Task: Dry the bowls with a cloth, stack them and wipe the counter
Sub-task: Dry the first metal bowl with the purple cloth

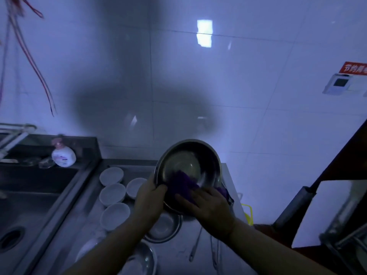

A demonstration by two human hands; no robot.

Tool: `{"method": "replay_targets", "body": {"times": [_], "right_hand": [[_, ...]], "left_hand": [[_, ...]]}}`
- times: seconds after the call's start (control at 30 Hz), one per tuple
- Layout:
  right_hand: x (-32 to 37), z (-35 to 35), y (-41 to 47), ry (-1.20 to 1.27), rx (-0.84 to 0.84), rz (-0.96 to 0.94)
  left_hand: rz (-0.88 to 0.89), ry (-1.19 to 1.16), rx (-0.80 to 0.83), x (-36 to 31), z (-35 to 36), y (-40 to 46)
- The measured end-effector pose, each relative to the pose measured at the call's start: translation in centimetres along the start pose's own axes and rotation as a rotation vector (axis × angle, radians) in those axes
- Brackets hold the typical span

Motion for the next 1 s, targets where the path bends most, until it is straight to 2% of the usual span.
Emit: {"method": "replay_targets", "body": {"times": [0.1,0.13,0.2,0.3,0.4,0.47,0.53,0.63,0.73,0.8,0.87,1.0], "right_hand": [[-3.4,-0.9,-1.4,-0.035,0.067,-0.218],[-4.3,-1.1,-1.7,-0.027,0.075,-0.242],[-5.2,-1.4,-1.9,0.01,0.075,-0.204],[-4.2,-1.8,-0.6,0.048,-0.036,-0.037],[-2.1,-1.7,1.1,0.145,-0.091,0.116],[-0.9,-1.1,1.4,0.21,-0.068,0.153],[-0.4,-0.5,1.0,0.223,-0.074,0.122],[-1.6,-0.4,-0.2,0.131,-0.08,-0.035],[-3.9,-0.8,-1.2,0.031,-0.048,-0.226],[-4.7,-1.0,-1.5,-0.006,-0.009,-0.292],[-4.7,-1.3,-1.2,-0.004,-0.032,-0.25],[-2.8,-1.8,0.7,0.072,-0.069,-0.019]], "left_hand": [[-0.018,0.353,0.234,-2.4,-0.5,1.0],[-0.017,0.392,0.267,-3.0,-0.6,1.3],[0.014,0.314,0.158,-3.8,-0.2,1.3],[0.091,0.166,-0.05,-3.6,2.4,0.0],[0.091,-0.081,-0.182,-1.9,4.7,-1.2],[0.076,-0.178,-0.207,-1.5,4.3,-1.1],[0.076,-0.165,-0.196,-1.5,3.4,-0.8],[0.052,-0.039,-0.117,-2.1,1.8,-0.9],[0.015,0.149,0.107,-3.3,0.5,-0.6],[-0.026,0.219,0.181,-3.9,-0.4,0.2],[-0.026,0.143,0.099,-4.2,-0.8,0.5],[0.094,0.022,-0.176,-3.7,1.5,-0.7]]}}
Point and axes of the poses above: each hand's wrist, its own y-axis towards the middle knuckle, its own z-axis out of the palm, x = y × z, the point moved 4 cm from there along y, towards the middle knuckle, and after that the axes turned 12 degrees about x, right-handed, at the moved point
